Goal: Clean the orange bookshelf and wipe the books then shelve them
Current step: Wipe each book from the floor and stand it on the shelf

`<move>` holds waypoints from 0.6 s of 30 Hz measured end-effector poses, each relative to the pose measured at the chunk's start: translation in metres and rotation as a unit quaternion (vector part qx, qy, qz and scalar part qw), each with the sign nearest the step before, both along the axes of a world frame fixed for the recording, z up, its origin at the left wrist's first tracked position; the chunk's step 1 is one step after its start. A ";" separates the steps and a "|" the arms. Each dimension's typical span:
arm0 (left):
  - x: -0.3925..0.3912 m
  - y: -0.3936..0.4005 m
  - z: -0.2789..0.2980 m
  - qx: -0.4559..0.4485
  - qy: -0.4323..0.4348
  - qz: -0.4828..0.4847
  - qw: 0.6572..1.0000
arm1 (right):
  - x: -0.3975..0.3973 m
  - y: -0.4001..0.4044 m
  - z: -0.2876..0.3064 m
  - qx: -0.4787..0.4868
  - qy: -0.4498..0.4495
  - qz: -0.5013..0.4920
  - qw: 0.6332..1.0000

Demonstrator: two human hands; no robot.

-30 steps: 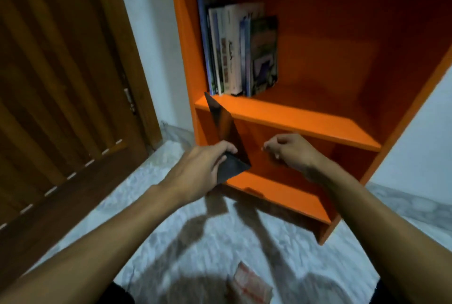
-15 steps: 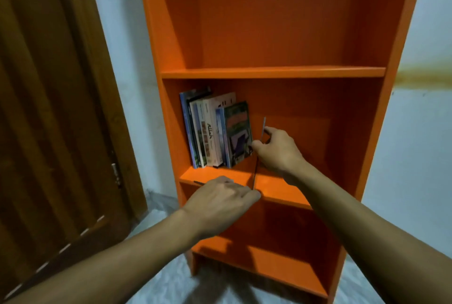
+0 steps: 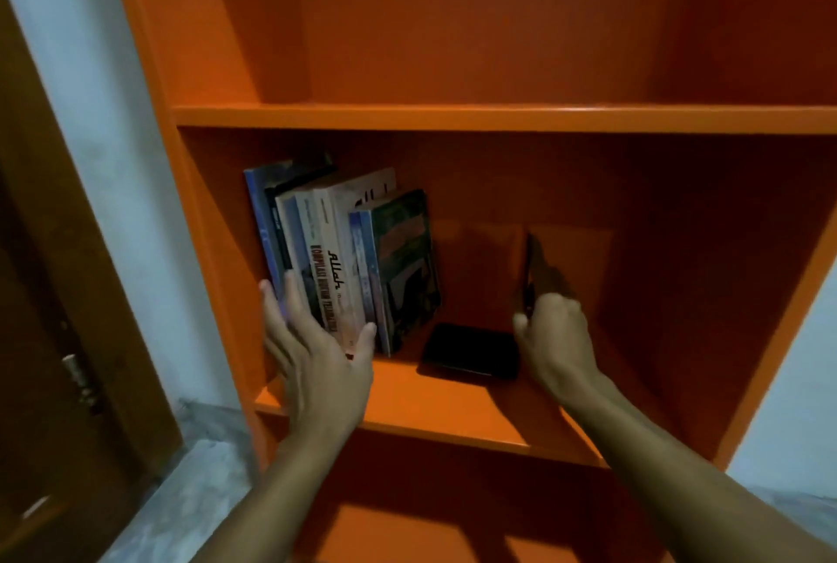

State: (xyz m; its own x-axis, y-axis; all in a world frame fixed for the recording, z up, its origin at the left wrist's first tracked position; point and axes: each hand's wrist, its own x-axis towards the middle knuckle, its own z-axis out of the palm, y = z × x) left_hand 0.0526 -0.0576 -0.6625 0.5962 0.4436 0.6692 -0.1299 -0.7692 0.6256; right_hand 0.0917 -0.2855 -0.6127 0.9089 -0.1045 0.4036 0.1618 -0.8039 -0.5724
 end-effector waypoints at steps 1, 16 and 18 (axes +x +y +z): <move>0.011 0.000 -0.004 -0.054 0.004 0.003 0.999 | 0.003 0.004 -0.005 -0.011 0.003 -0.002 1.000; 0.071 -0.034 0.045 -0.220 0.033 0.081 0.972 | -0.020 0.044 -0.016 0.023 -0.023 0.040 0.999; 0.074 -0.033 0.049 -0.220 0.040 0.084 0.971 | -0.021 0.045 -0.014 0.023 -0.013 0.036 0.999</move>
State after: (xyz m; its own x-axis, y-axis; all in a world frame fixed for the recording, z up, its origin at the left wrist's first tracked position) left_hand 0.1262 -0.0903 -0.6130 0.5325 0.7715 0.3481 0.0363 -0.4317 0.9013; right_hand 0.0708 -0.2401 -0.6267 0.9040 -0.0579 0.4236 0.2341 -0.7622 -0.6036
